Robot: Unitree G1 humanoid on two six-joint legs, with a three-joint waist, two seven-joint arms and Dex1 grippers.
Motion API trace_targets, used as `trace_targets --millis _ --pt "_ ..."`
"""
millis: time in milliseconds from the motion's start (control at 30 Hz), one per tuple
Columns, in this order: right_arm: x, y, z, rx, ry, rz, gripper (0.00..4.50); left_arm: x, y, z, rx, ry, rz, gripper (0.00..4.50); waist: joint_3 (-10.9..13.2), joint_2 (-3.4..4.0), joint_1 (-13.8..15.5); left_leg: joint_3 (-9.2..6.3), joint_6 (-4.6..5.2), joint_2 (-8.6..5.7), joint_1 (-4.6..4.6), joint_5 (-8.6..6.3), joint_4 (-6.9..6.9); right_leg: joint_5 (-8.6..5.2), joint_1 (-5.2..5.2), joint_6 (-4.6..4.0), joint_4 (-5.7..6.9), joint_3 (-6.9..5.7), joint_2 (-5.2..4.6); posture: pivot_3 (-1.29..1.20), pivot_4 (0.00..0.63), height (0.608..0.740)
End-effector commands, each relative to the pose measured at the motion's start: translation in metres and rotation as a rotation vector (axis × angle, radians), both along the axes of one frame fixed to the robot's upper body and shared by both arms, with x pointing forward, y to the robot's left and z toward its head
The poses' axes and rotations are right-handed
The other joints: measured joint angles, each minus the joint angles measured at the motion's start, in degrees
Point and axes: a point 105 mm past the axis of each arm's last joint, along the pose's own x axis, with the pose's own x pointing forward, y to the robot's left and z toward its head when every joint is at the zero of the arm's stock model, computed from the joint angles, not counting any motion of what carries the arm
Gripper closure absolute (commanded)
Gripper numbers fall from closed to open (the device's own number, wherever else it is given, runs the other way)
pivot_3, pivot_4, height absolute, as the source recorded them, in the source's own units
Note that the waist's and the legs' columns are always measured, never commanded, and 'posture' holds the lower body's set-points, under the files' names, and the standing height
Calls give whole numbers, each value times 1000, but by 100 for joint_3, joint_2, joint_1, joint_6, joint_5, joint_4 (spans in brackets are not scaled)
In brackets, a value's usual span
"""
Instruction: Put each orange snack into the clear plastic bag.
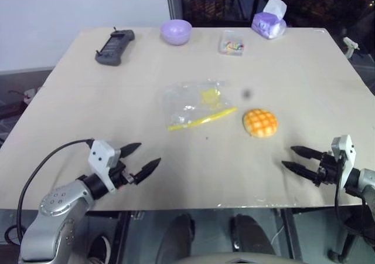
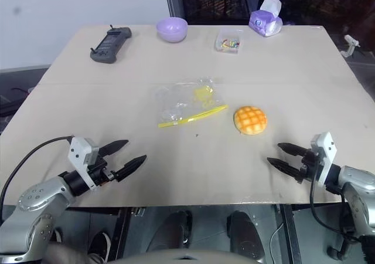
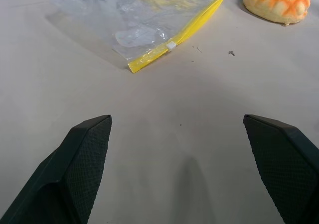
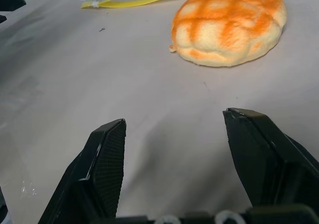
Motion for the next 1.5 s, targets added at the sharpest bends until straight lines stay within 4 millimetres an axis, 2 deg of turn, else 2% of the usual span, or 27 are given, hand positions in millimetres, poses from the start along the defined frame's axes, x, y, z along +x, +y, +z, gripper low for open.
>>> trace_targets --millis 33,133,733,933,1067,1200,1267,1367,1500 --pt "3 0 8 0 -53 -17 1133 3 -5 8 13 -54 -26 31 0 0 -1 0 0 0 0 0 0 0 0 0 0 0 0 0 150 740" --pt "4 -3 5 -11 -54 -42 1133 12 -10 8 7 -63 -29 31 0 0 31 -2 0 -1 0 0 0 0 0 0 0 -4 0 0 150 740" --pt "5 -3 6 -20 -56 -36 1133 8 -9 4 3 -60 -20 31 0 0 7 0 0 -1 0 0 -3 0 0 0 0 -1 -1 0 150 740" --pt "7 -1 9 -25 -71 -33 1133 15 -7 6 -18 -57 -6 31 0 0 7 -1 0 -1 0 0 -3 1 0 0 1 -2 -1 0 150 740" --pt "6 22 38 39 -156 52 1133 32 -3 13 -133 -28 46 31 0 1 8 -2 0 -1 1 0 -1 1 0 1 5 -3 0 0 150 740" --pt "2 45 69 74 -225 138 1133 54 6 12 -252 69 138 31 0 0 -10 -7 0 0 0 0 2 1 0 2 11 -6 3 0 150 740" --pt "1 53 79 68 -249 161 1133 65 7 10 -316 140 168 31 1 -2 -5 -8 0 -3 0 0 3 1 0 2 12 -7 1 0 150 740" --pt "0 62 93 64 -287 181 1133 83 -2 20 -446 205 154 31 2 -4 31 -15 0 -5 -5 0 6 1 0 2 13 -14 0 0 150 740" --pt "2 65 99 52 -303 177 1133 102 -12 28 -548 259 126 31 2 -11 55 -21 0 -7 -12 1 17 2 0 3 18 -20 0 0 150 740"
